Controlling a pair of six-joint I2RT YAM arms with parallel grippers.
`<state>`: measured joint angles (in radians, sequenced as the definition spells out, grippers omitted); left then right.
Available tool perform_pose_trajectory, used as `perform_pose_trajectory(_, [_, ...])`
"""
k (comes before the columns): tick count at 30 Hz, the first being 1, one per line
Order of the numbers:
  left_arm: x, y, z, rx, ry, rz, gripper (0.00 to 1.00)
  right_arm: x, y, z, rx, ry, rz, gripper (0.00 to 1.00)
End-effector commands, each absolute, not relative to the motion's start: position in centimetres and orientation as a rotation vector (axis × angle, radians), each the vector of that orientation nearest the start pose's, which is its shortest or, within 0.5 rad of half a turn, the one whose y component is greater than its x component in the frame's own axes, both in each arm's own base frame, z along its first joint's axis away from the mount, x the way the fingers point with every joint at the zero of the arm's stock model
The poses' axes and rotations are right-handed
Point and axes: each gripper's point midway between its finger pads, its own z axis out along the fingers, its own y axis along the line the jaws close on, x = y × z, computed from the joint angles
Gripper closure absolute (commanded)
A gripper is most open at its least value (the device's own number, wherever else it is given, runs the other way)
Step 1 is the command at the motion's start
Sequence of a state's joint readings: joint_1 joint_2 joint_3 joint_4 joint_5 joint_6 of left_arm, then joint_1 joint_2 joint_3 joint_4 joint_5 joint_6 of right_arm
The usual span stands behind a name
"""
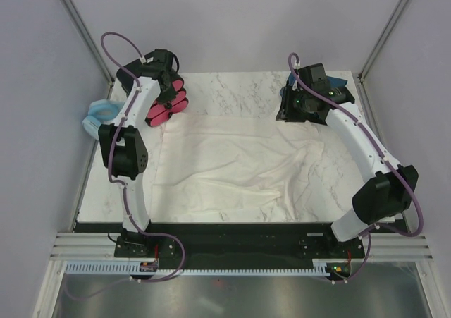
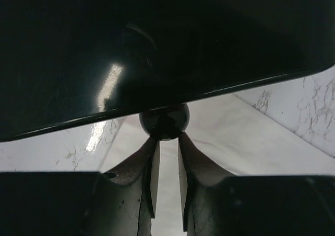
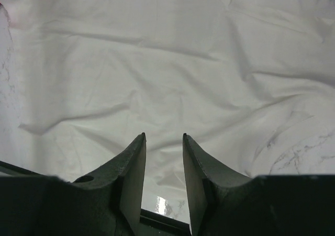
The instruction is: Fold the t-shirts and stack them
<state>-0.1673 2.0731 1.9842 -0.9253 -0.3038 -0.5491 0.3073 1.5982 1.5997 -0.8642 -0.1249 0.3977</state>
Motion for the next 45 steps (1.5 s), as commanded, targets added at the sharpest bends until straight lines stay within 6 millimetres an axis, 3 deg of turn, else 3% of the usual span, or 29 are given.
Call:
perform_pose_trajectory(1, [53.0, -2.7, 18.5, -0.602, 2.304, 0.165, 0.73, 35.2, 15.1, 23.6, 0.064, 2.465, 0.470, 0.58])
perform_pose_trajectory(7, [54.4, 0.3, 16.5, -0.664, 2.317, 0.215, 0.73, 34.0, 14.6, 23.1, 0.065, 2.483, 0.457, 0.58])
perform_pose_trajectory(12, [56.7, 3.2, 16.9, -0.733, 2.273, 0.218, 0.72, 33.6, 14.4, 22.4, 0.048, 2.507, 0.437, 0.58])
perform_pose_trajectory(17, [57.4, 4.7, 15.9, -0.749, 2.271, 0.261, 0.72, 33.2, 14.1, 21.5, 0.042, 2.533, 0.419, 0.58])
perform_pose_trajectory(20, [57.8, 3.7, 16.7, -0.704, 2.276, 0.184, 0.71, 32.8, 14.0, 20.9, 0.041, 2.551, 0.413, 0.58])
perform_pose_trajectory(25, [58.1, -0.5, 19.8, -0.600, 2.255, -0.106, 0.69, 32.9, 14.3, 20.1, 0.051, 2.563, 0.429, 0.58])
perform_pose_trajectory(26, [57.6, -1.8, 19.4, -0.573, 2.277, -0.144, 0.69, 33.0, 14.3, 20.0, 0.055, 2.565, 0.430, 0.57])
perform_pose_trajectory(28, [57.1, -3.8, 23.0, -0.492, 2.219, -0.242, 0.68, 33.1, 14.5, 19.8, 0.062, 2.562, 0.442, 0.57])
perform_pose_trajectory(29, [56.6, -5.2, 23.4, -0.456, 2.221, -0.269, 0.65, 33.2, 14.6, 19.6, 0.063, 2.559, 0.445, 0.57])
perform_pose_trajectory(30, [55.9, -6.6, 25.7, -0.401, 2.191, -0.348, 0.64, 33.3, 14.6, 19.6, 0.066, 2.555, 0.448, 0.57])
perform_pose_trajectory(32, [54.9, -9.0, 27.7, -0.313, 2.168, -0.443, 0.64, 33.5, 14.4, 19.1, 0.070, 2.545, 0.435, 0.57])
perform_pose_trajectory(33, [53.7, -10.4, 29.8, -0.255, 2.145, -0.528, 0.64, 33.5, 14.3, 18.8, 0.074, 2.549, 0.424, 0.57])
perform_pose_trajectory(34, [52.8, -11.4, 30.4, -0.214, 2.144, -0.576, 0.64, 33.5, 14.0, 18.1, 0.081, 2.559, 0.397, 0.57])
perform_pose_trajectory(35, [51.7, -12.8, 29.6, -0.173, 2.177, -0.618, 0.65, 33.7, 13.8, 17.9, 0.083, 2.555, 0.378, 0.56])
perform_pose_trajectory(37, [48.6, -14.9, 30.0, -0.045, 2.198, -0.702, 0.66, 34.1, 13.3, 16.7, 0.089, 2.574, 0.330, 0.51])
perform_pose_trajectory(38, [46.4, -16.1, 26.4, -0.024, 2.297, -0.726, 0.68, 34.6, 13.0, 16.5, 0.093, 2.564, 0.298, 0.50])
perform_pose_trajectory(39, [44.8, -16.7, 24.8, -0.007, 2.342, -0.749, 0.72, 35.1, 12.8, 16.3, 0.095, 2.561, 0.278, 0.50])
perform_pose_trajectory(40, [42.8, -17.0, 24.5, 0.016, 2.351, -0.753, 0.78, 35.8, 13.0, 15.8, 0.092, 2.566, 0.272, 0.50])
perform_pose_trajectory(41, [39.6, -17.5, 19.5, 0.006, 2.486, -0.754, 0.88, 36.7, 12.7, 15.7, 0.100, 2.552, 0.237, 0.50])
perform_pose_trajectory(43, [36.6, -18.0, 17.0, 0.032, 2.526, -0.748, 0.92, 38.3, 13.2, 15.3, 0.104, 2.549, 0.237, 0.50])
perform_pose_trajectory(44, [33.3, -18.2, 14.8, 0.048, 2.579, -0.736, 0.92, 39.1, 13.6, 15.2, 0.101, 2.541, 0.250, 0.50])
perform_pose_trajectory(45, [32.5, -18.4, 14.4, 0.062, 2.562, -0.739, 0.92, 39.5, 14.0, 15.0, 0.095, 2.541, 0.254, 0.49])
